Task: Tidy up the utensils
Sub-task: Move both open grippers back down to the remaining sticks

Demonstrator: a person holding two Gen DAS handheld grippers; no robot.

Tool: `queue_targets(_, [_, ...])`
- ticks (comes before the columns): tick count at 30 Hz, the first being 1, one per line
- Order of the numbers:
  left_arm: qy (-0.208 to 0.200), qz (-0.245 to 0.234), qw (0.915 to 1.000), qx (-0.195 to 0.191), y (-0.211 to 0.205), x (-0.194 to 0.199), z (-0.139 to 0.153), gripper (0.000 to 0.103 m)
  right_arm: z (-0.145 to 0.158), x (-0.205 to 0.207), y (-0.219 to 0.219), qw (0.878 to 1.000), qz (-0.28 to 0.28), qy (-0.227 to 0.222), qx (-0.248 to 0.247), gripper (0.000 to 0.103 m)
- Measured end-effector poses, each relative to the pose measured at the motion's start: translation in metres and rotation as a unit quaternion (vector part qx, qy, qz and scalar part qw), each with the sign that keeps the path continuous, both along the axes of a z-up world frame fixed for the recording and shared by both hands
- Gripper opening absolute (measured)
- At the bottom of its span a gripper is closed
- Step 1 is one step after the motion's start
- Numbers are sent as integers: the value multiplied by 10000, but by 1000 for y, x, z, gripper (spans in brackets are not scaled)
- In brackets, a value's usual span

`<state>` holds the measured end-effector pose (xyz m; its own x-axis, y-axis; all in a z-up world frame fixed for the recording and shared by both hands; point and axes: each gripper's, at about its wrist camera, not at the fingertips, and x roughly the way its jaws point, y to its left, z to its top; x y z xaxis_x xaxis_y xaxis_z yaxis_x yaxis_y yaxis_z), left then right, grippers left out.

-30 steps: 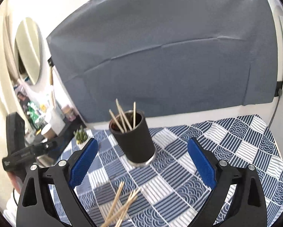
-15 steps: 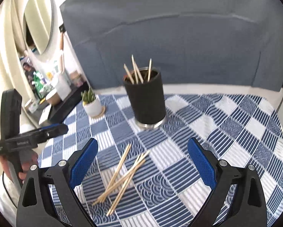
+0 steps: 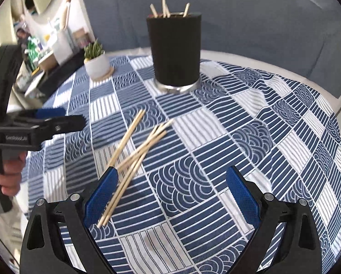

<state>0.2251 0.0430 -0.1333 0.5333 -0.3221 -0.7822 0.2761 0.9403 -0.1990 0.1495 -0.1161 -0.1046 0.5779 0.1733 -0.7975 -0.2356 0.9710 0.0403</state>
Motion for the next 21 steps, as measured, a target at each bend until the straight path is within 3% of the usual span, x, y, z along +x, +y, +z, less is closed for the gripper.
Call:
queue_targets(9, [226,-108,9941,1051,-17,27,-22,97,-41,8,28,9960,256,155,-843,91])
queue_targets(21, [692,-393,9866,1427,-32,58,-48,97,-62,34,24,9960,133,699,-540,91])
